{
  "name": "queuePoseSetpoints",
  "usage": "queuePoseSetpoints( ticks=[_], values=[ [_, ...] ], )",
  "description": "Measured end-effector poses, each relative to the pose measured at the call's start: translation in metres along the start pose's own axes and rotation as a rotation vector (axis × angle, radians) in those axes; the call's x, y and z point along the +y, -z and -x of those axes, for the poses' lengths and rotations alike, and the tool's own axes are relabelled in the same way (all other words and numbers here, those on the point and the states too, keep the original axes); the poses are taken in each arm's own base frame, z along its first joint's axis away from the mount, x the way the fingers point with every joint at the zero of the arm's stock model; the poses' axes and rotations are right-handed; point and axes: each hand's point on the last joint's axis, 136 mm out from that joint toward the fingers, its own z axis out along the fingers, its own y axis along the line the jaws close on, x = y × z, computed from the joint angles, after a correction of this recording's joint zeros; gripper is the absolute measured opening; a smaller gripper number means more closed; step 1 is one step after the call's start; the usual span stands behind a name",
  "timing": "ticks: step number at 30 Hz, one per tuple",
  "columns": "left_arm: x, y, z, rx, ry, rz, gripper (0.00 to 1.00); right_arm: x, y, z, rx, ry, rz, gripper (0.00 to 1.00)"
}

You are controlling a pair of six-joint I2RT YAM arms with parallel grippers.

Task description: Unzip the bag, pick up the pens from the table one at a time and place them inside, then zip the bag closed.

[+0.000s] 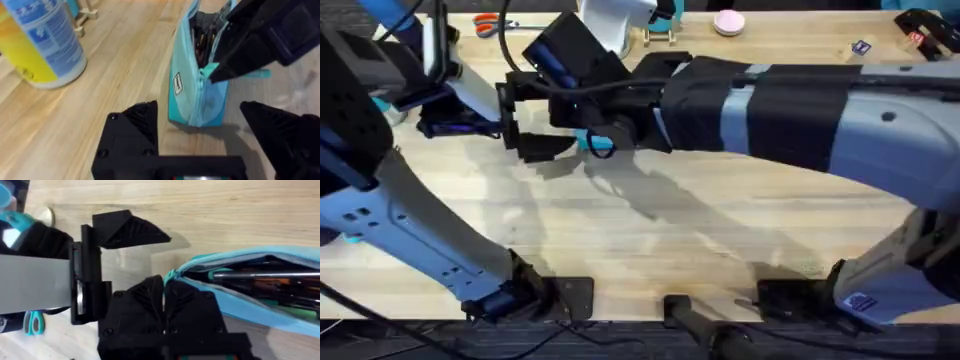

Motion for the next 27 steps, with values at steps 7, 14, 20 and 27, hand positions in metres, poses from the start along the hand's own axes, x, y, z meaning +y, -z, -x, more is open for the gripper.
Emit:
queuePoseSetpoints(
  ticks=[7,14,20,27],
  values=[
    [0.001,-0.024,0.003,0.008,-0.077,-0.048,0.995,0.000,0.000,0.000,-0.001,0.000,0.001,0.030],
    [0.002,-0.036,0.005,0.010,-0.082,-0.067,0.747,0.001,0.000,0.001,-0.003,-0.001,0.004,0.030],
    [0.002,-0.036,0.006,0.010,-0.064,-0.067,0.299,0.001,0.000,0.001,-0.004,-0.001,0.004,0.030],
    [0.002,-0.036,0.005,0.011,-0.065,-0.067,0.043,0.000,0.000,0.001,-0.004,-0.001,0.003,0.031]
  ],
)
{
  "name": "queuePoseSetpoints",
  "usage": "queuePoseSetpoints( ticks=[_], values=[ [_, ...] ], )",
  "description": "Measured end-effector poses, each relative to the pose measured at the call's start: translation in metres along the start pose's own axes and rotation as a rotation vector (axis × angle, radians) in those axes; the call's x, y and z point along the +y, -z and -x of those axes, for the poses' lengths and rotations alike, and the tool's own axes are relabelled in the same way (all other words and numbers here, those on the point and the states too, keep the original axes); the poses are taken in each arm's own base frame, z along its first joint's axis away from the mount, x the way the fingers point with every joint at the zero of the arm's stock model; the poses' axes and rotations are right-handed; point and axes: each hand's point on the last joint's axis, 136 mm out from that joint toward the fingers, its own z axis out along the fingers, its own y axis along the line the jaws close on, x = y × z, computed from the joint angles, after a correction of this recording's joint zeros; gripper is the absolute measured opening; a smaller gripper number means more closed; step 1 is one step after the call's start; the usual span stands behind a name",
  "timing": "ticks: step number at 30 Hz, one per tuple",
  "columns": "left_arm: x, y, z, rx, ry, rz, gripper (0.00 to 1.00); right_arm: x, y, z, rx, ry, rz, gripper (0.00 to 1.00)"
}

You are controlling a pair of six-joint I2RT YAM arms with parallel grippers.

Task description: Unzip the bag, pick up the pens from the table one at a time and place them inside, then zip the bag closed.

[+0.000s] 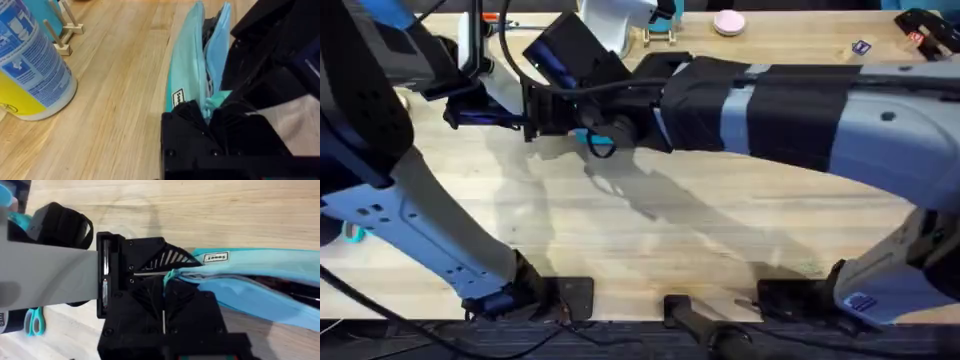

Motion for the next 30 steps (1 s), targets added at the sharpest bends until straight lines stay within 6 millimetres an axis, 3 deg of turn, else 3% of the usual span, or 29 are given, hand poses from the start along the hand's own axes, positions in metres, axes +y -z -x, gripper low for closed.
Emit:
queuePoseSetpoints(
  ticks=[16,30],
  values=[
    [0.000,0.000,0.000,0.000,-0.001,0.000,0.041,-0.022,-0.004,0.007,0.024,-0.010,-0.047,0.031],
    [0.000,-0.001,0.000,0.000,-0.001,-0.002,0.041,-0.031,-0.002,0.009,0.044,0.027,-0.064,0.030]
  ],
)
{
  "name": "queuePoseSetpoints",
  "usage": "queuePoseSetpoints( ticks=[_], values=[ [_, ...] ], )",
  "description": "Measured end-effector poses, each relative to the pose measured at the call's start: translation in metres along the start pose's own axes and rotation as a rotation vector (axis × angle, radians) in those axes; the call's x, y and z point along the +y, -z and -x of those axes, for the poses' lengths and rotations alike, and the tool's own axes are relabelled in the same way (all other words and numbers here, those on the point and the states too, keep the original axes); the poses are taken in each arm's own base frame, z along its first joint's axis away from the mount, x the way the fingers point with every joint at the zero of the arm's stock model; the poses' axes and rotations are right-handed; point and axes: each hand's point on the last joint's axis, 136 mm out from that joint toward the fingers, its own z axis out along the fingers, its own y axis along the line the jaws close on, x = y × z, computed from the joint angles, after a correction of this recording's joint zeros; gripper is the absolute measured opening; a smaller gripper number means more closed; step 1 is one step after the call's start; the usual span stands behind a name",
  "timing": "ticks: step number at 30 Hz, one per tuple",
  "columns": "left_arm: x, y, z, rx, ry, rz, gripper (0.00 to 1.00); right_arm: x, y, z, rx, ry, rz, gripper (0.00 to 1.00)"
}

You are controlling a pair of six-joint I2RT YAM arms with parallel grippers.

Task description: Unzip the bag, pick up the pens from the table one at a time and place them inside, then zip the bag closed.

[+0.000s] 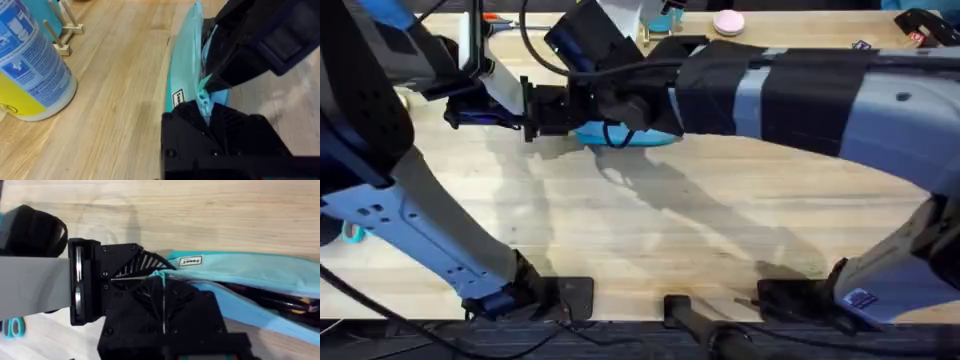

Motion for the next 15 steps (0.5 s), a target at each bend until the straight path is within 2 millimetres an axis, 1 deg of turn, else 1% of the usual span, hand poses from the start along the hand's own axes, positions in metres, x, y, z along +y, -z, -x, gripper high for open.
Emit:
queuePoseSetpoints(
  ticks=[7,11,15],
  values=[
    [0.000,0.000,0.000,0.000,0.000,-0.001,0.041,-0.011,0.007,0.003,0.019,0.021,-0.028,0.031],
    [0.000,0.000,0.000,0.000,-0.002,0.000,0.041,-0.027,0.017,0.011,0.016,0.028,-0.080,0.031],
    [0.000,0.000,0.000,0.000,-0.004,0.001,0.041,-0.049,0.025,0.022,0.007,0.017,-0.139,0.031]
  ],
)
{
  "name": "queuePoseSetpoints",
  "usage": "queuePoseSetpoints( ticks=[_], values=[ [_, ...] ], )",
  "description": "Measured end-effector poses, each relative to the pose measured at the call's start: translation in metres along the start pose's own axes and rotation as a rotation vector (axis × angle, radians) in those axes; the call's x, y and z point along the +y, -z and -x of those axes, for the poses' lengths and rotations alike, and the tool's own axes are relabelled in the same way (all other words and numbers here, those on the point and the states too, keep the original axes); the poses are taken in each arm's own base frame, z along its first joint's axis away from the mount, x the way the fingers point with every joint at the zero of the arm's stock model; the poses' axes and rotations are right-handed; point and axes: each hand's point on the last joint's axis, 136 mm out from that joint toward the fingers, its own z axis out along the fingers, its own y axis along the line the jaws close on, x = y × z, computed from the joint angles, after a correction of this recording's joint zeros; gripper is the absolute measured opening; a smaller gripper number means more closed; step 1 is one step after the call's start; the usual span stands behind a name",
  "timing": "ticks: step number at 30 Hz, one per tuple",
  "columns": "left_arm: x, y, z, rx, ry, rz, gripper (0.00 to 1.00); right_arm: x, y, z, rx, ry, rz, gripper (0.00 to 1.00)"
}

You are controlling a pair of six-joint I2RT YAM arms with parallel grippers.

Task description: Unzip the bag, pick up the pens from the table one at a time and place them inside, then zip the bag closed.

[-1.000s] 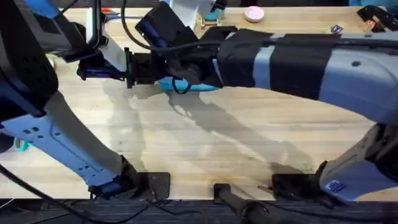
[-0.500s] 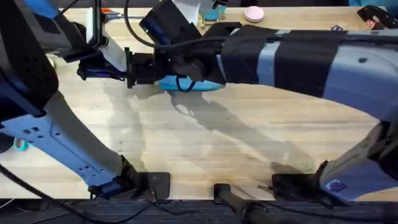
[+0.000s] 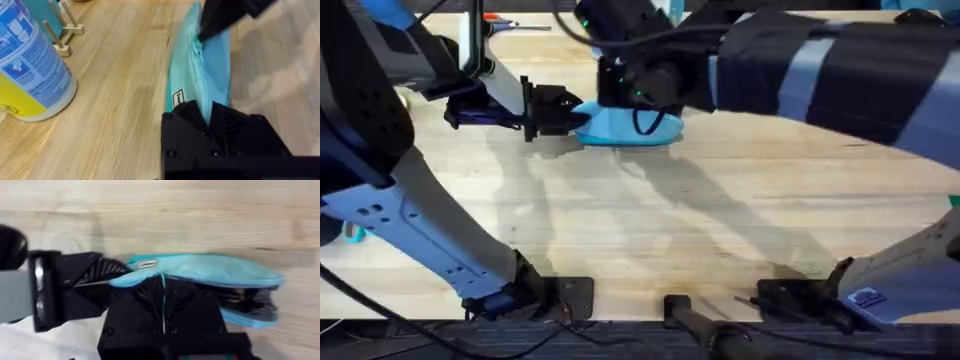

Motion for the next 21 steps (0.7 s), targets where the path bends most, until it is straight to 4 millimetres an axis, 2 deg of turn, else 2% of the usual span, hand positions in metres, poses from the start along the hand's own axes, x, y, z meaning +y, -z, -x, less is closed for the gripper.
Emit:
queuePoseSetpoints(
  ticks=[9,10,14,21],
  values=[
    [0.001,0.000,0.000,0.000,-0.004,0.001,0.041,-0.035,-0.001,0.006,0.033,-0.022,-0.084,0.031],
    [0.000,0.000,0.000,-0.001,-0.004,0.001,0.041,-0.049,-0.001,0.007,0.052,-0.032,-0.116,0.031],
    [0.000,-0.001,0.001,-0.004,-0.004,0.000,0.041,-0.060,0.000,0.007,0.075,-0.046,-0.136,0.031],
    [-0.001,-0.004,0.004,-0.015,-0.003,-0.009,0.041,-0.079,0.016,0.021,0.073,-0.087,-0.151,0.031]
  ],
)
